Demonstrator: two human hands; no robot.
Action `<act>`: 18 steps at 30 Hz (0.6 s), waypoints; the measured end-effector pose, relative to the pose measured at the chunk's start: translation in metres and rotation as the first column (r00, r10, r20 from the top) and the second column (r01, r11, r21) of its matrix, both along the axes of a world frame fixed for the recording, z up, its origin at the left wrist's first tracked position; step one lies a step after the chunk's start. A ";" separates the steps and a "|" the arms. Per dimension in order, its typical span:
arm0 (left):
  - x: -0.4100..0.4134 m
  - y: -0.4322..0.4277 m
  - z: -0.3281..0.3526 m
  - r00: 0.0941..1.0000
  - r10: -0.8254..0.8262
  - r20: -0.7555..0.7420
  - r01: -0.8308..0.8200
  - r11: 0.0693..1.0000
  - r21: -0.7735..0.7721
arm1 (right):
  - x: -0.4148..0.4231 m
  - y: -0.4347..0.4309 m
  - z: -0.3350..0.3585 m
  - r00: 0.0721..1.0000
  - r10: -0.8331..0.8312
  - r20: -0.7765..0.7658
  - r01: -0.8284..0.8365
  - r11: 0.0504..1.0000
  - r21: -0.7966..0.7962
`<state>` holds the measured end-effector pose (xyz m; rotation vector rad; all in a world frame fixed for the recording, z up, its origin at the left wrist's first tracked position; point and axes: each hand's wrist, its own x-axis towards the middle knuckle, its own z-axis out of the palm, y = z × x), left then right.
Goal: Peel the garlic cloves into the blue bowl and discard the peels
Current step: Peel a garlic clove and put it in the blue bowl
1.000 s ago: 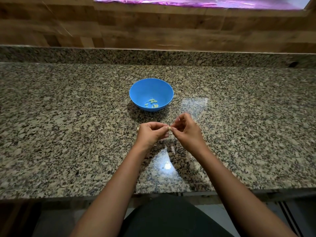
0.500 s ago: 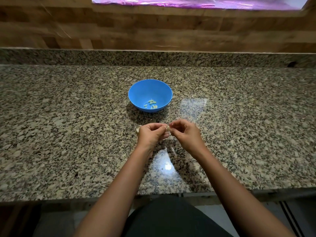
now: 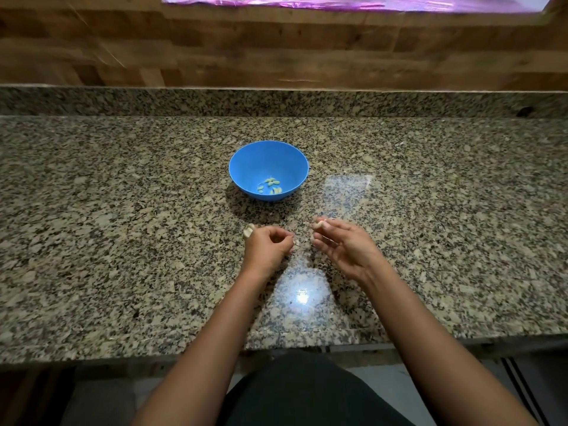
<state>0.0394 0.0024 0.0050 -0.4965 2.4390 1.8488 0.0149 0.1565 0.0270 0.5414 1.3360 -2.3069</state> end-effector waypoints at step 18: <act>-0.049 0.020 -0.003 0.947 -0.305 -0.104 0.214 0.836 -0.505 | -0.080 0.005 -0.014 0.962 0.175 -0.208 0.046 0.650 0.759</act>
